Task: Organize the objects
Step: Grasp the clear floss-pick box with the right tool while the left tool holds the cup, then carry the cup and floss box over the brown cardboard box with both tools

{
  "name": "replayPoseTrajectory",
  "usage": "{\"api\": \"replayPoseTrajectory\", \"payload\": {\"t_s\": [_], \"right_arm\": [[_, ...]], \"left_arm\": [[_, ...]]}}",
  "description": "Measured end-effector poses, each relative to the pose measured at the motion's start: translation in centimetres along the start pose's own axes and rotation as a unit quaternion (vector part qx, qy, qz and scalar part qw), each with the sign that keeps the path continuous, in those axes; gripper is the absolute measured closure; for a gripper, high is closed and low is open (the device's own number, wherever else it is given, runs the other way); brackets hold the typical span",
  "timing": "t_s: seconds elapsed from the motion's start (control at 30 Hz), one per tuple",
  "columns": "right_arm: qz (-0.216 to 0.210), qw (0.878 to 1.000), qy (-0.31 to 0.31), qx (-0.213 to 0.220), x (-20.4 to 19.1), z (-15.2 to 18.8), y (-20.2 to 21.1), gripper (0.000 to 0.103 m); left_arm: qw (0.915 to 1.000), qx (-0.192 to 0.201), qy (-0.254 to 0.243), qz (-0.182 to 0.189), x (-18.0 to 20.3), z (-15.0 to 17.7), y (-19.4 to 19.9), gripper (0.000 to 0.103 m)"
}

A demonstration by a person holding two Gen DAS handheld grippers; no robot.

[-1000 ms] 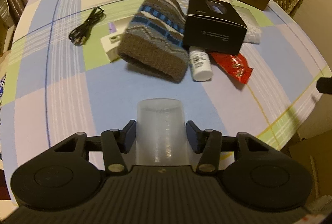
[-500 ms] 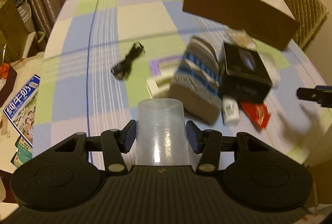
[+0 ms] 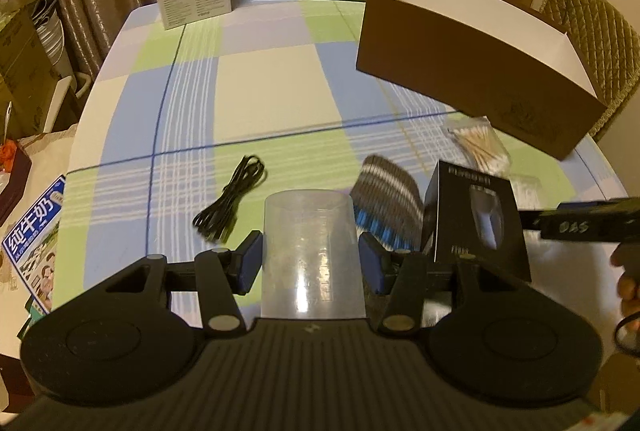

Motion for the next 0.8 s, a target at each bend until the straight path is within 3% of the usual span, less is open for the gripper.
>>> {"api": "replayPoseTrajectory", "payload": {"t_s": [0.27,0.8], "right_arm": [[0.002,0.999,-0.012,-0.034,0.5,-0.5,-3.1,0.041],[-0.026,0.998,0.056,-0.029,0.4,-0.7,-2.9,0.049]], "left_arm": [[1.0,-0.006,-0.004,0.001,1.4,-1.4,-1.6,0.056],[0.9999,-0.008,-0.004,-0.007,3.3,-2.7,-2.5,0.056]]}}
Point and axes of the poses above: each gripper's, at about its wrist camera, not at the fingertips, and y roughly against the way its jaws point, x to its right, z to its underside, the point moved 6 cm from there along -y, roughly the way its jaws point, and after that the axes turned 6 degrees about x, right-handed, at the moved point
